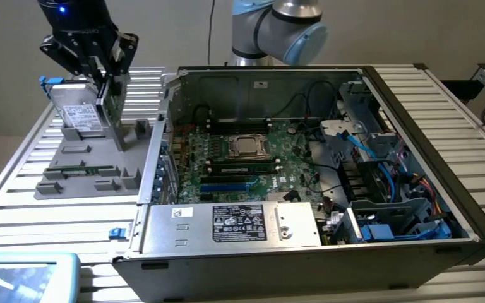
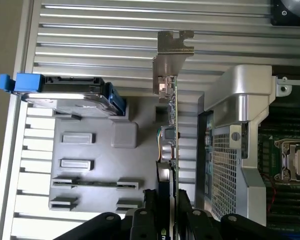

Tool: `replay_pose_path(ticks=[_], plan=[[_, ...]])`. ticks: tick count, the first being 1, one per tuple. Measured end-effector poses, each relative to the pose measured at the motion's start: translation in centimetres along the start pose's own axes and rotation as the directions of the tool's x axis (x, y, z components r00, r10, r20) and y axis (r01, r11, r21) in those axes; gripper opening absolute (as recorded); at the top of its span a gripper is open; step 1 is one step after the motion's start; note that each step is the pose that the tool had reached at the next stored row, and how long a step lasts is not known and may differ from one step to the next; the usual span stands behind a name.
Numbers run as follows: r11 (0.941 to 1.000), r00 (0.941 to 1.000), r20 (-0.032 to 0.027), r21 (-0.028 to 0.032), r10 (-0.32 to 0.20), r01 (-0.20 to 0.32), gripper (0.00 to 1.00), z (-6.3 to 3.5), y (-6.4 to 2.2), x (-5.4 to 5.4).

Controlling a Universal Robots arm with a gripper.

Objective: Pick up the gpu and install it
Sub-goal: 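Pick up the gpu and move the gpu toward the slot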

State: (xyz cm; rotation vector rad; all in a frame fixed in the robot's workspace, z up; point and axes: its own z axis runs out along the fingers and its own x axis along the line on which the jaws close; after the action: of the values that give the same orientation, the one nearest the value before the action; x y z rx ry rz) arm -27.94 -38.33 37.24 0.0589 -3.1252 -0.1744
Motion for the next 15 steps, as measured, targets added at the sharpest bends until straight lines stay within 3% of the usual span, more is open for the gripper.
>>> replay_pose_path(ticks=[6,11,15], plan=[[1.0000,1.0000,-0.0035,-0.0001,0.000,0.000,0.28,-2.75,-0.03,-1.8],[1.0000,0.9999,-0.0148,-0.0005,0.002,-0.002,0.28,-4.58,-0.08,-3.6],[1.0000,0.9998,-0.0218,-0.0009,0.002,-0.002,0.28,-5.30,-0.16,-5.3]])
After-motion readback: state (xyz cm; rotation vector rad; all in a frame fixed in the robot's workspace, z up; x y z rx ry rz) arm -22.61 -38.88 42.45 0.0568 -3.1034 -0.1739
